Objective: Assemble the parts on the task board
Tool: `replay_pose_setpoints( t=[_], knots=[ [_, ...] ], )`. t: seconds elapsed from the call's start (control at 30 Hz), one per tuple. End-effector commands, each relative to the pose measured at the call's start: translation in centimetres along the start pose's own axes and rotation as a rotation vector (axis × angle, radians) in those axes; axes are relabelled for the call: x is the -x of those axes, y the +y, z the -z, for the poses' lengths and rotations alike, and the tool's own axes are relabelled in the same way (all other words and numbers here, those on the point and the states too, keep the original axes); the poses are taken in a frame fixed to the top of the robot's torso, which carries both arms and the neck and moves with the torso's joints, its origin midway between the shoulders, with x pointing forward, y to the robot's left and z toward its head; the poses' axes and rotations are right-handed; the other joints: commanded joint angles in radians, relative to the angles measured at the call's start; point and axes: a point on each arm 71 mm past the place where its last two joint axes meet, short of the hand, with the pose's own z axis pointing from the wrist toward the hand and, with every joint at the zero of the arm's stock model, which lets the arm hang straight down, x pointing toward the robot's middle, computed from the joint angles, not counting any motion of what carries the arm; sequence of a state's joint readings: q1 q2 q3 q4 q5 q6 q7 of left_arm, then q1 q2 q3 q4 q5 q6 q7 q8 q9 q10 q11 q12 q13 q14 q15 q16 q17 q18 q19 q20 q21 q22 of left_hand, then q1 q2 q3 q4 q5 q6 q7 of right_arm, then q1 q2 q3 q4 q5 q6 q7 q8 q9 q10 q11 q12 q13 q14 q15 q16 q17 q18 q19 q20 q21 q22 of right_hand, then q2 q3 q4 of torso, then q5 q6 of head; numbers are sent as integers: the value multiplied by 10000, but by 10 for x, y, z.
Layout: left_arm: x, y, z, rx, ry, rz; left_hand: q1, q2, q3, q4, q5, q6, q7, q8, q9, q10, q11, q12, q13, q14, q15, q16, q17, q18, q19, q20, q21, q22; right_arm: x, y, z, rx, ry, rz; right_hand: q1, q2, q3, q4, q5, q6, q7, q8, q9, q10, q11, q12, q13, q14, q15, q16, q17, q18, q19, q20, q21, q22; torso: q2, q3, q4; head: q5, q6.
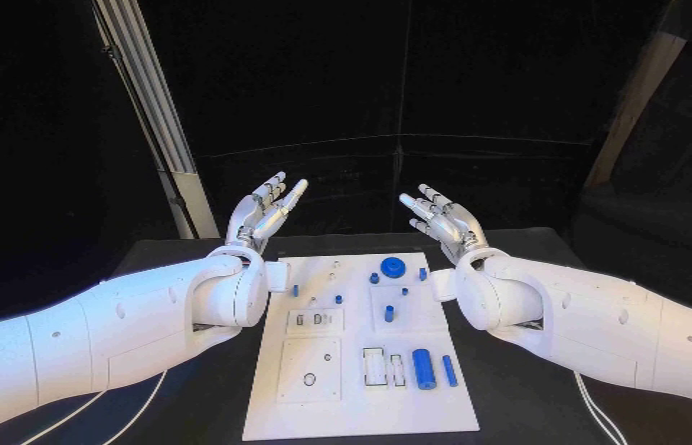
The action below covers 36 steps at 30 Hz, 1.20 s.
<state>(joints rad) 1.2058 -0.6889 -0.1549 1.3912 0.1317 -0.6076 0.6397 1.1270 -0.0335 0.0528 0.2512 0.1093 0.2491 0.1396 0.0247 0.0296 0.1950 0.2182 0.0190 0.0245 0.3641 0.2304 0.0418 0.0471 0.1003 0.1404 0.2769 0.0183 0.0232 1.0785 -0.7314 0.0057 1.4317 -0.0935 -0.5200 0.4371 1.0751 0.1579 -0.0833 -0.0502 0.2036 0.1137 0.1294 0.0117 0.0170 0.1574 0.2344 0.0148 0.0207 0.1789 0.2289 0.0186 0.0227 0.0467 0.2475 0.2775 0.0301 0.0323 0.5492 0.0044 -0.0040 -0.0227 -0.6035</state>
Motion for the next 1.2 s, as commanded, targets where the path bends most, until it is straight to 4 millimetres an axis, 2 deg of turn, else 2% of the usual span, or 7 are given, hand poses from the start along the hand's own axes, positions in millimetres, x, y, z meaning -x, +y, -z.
replay_pose_setpoints(
  t=[0.03,0.3,0.43,0.6,0.77,0.9,1.2],
  knots=[
    [-2,-6,-1,-732,295,712,429,0,31,160,84,151,1210,63,21,46,147,66,18,215,65,61,29,200,31,157,67,25,-12,1,-4,-77,2103,117,653,87,-43,-105,128,331,1542,93,44,263,163,103,45,302,114,97,43,171,109,173,66,36,2,1,-1,0,1],
    [-2,-6,-1,-732,295,712,430,28,33,180,79,201,1259,75,29,106,196,78,27,335,87,102,54,208,58,165,83,36,-13,2,-8,-155,2788,245,1771,76,232,-858,-37,2116,1636,361,235,2746,320,484,264,3043,181,585,273,625,2225,118,639,346,2,1,-1,0,1],
    [15,-5,-2,-812,131,654,477,101,35,170,74,443,1406,118,58,358,345,114,53,661,142,216,111,178,268,178,168,88,11,4,-13,771,1775,2021,2341,12,398,-1332,-191,4096,1528,731,418,5574,91,1036,442,5815,-135,1088,422,1008,4304,123,1350,625,20,-47,43,-62,-186],
    [20,-5,-1,-905,188,715,718,346,-10,-106,65,1727,1505,345,178,2008,541,370,198,2461,232,763,359,90,1544,158,638,336,18,5,-15,1150,1648,2883,2637,21,639,-1748,-214,5954,1237,927,477,7143,-239,1178,430,7324,-492,1235,421,1343,5133,102,1686,634,16,-58,69,-46,-221],
    [26,-6,2,-944,260,774,977,542,-174,-532,45,3969,1430,728,335,5647,240,1159,434,4479,-207,1420,561,498,4823,136,1820,885,24,5,-16,1446,1789,3775,2724,48,889,-2151,-312,7464,1043,966,507,8014,-482,1078,421,8491,-829,1312,420,1396,6129,-188,2110,683,28,-31,44,7,-297],
    [29,-7,5,-979,507,733,1243,641,-240,-885,26,5969,1142,1056,454,7006,-116,1518,448,5896,-650,1812,669,841,6225,27,2360,1037,28,4,-16,1482,2086,4624,2749,40,1082,-2382,-372,8017,920,942,502,8633,-662,976,410,9176,-1103,1293,407,1371,6989,-529,2556,805,100,-39,47,0,-326],
    [27,-14,23,-822,1304,851,1587,765,-309,-1505,27,6977,797,926,376,8653,-597,1584,458,7877,-1237,2066,1172,850,7971,-525,2592,950,26,7,-21,1450,3259,8522,2998,-392,1353,-2389,-423,8944,672,994,520,9953,-1078,836,429,10799,-1675,1434,443,1344,8506,-1291,4207,1594,479,-73,94,-93,-285]
  ],
)
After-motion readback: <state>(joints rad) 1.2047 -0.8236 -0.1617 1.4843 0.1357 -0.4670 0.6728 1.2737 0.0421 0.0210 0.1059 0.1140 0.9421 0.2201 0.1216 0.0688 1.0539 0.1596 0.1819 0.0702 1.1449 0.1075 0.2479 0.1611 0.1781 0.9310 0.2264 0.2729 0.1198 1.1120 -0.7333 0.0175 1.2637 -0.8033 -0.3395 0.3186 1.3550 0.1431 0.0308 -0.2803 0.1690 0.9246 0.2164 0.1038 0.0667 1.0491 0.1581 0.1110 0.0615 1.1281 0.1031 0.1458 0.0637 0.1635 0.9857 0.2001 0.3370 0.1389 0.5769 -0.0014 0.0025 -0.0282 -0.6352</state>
